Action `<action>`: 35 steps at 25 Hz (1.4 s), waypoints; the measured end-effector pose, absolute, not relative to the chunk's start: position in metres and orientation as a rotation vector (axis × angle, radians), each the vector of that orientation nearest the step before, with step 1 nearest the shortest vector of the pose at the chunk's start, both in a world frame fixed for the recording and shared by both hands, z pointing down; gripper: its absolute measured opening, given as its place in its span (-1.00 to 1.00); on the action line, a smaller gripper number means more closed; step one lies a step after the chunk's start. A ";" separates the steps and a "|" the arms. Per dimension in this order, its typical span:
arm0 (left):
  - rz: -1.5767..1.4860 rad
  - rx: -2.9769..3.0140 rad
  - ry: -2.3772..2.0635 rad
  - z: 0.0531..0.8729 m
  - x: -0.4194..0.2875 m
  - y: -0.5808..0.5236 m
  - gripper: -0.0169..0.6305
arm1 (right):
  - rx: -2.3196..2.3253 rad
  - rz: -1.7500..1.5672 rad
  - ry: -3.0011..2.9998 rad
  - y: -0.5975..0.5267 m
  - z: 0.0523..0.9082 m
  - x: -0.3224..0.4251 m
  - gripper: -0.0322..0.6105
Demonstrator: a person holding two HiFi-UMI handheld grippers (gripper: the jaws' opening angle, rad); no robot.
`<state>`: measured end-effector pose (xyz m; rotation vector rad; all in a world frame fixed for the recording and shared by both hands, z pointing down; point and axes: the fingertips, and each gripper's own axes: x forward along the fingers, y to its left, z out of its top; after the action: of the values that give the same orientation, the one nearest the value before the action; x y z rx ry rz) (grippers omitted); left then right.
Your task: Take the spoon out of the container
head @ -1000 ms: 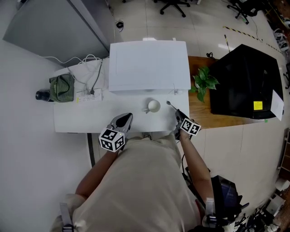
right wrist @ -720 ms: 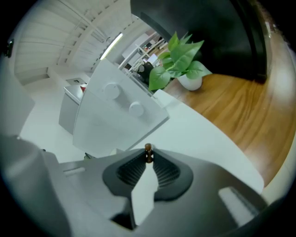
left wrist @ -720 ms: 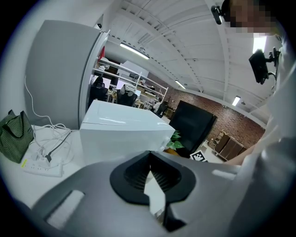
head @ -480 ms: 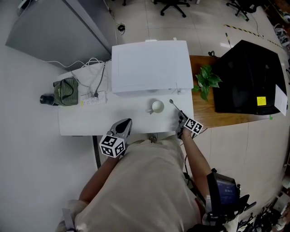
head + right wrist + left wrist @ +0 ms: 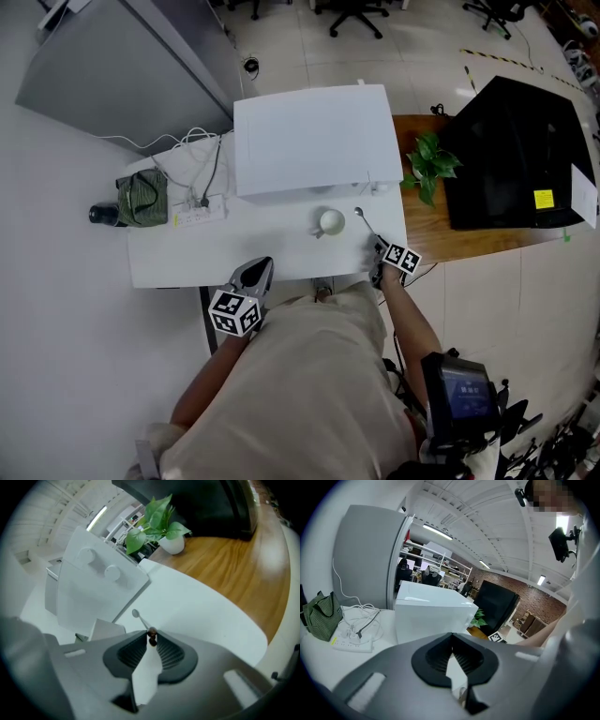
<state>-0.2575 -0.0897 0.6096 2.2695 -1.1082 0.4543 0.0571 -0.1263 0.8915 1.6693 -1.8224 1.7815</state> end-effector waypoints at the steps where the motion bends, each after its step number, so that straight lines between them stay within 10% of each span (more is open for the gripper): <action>1: 0.458 2.271 -1.105 0.610 -0.258 -0.088 -1.01 | 1.662 1.750 -1.807 -0.125 0.894 0.058 -0.71; 15: 0.434 2.289 -1.033 0.612 -0.239 -0.072 -1.01 | 1.617 1.416 -1.673 -0.106 0.893 0.070 -0.34; 35: 0.203 2.302 -1.228 0.557 -0.133 -0.063 -1.01 | 1.419 1.125 -2.288 -0.115 0.673 0.078 -0.40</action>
<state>-0.1325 -0.0635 0.5569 2.3021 -1.2275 0.2030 0.0781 -0.1152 0.6727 1.4191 -2.2880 1.1245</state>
